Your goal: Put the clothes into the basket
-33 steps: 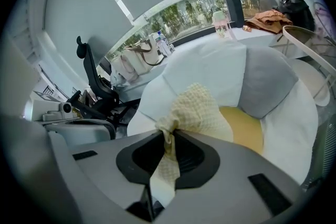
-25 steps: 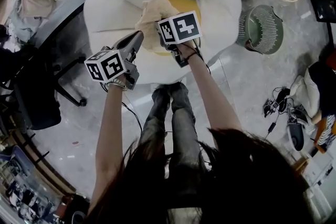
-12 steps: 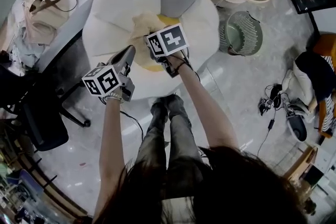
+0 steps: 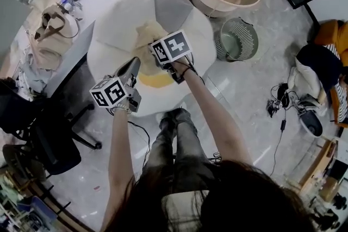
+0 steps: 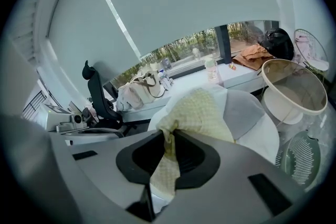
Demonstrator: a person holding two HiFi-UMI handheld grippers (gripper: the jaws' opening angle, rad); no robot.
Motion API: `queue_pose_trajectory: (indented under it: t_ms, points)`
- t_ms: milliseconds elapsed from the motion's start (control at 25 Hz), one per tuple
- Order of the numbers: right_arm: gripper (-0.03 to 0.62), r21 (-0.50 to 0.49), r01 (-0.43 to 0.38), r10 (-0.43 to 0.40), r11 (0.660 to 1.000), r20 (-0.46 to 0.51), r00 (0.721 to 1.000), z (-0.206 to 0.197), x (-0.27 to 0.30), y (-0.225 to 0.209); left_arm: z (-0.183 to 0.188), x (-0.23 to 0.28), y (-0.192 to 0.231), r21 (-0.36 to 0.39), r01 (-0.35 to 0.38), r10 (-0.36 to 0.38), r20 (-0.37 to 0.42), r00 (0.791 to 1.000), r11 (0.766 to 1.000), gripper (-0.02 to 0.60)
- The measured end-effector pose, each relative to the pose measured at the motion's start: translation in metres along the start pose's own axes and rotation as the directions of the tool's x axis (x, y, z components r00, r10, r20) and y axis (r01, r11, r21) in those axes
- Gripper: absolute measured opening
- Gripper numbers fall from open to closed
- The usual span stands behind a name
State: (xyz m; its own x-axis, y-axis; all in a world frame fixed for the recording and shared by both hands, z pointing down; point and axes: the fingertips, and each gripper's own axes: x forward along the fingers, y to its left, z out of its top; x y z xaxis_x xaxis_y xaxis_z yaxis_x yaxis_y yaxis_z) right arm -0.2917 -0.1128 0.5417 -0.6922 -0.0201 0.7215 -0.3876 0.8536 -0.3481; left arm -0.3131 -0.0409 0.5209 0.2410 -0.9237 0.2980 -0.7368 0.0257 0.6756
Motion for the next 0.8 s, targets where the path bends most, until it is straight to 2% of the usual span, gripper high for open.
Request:
queue_pose_trajectory:
  t_ms: [400, 520, 680, 800]
  points:
    - [0.049, 0.034, 0.021, -0.022, 0.999, 0.042, 0.999, 0.030, -0.039, -0.006, 0.040, 0.014, -0.044, 0.071, 0.077, -0.076, -0.010, 0.997, 0.995, 0.011]
    - [0.049, 0.060, 0.028, -0.032, 0.998, 0.063, 0.997, 0.038, -0.046, -0.009, 0.040, 0.015, -0.054, 0.081, 0.106, -0.104, -0.030, 0.994, 0.991, 0.011]
    - [0.049, 0.082, 0.039, -0.045, 0.996, 0.077, 0.996, 0.044, -0.064, -0.014, 0.034, 0.014, -0.063, 0.078, 0.112, -0.107, -0.056, 0.993, 0.991, 0.011]
    - [0.049, 0.084, 0.053, -0.062, 0.995, 0.098, 0.993, 0.052, -0.083, -0.021, 0.041, 0.016, -0.073, 0.102, 0.116, -0.110, -0.062, 0.992, 0.988, 0.011]
